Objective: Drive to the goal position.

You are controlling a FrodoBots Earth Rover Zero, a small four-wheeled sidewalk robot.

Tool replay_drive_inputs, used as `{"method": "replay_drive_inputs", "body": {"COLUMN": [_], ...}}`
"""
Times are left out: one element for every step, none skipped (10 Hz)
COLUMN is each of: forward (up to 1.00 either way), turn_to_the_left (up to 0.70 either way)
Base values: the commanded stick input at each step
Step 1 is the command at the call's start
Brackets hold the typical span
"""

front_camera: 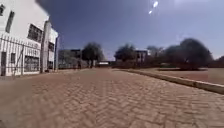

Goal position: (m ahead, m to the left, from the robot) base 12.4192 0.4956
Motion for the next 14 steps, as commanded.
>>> {"method": "replay_drive_inputs", "body": {"forward": [1.00,1.00,1.00,1.00,1.00,1.00,1.00,1.00,1.00,1.00,1.00,1.00,1.00,1.00], "turn_to_the_left": [0.00,0.00,0.00,0.00,0.00,0.00,0.00,0.00,0.00,0.00,0.00,0.00,0.00,0.00]}}
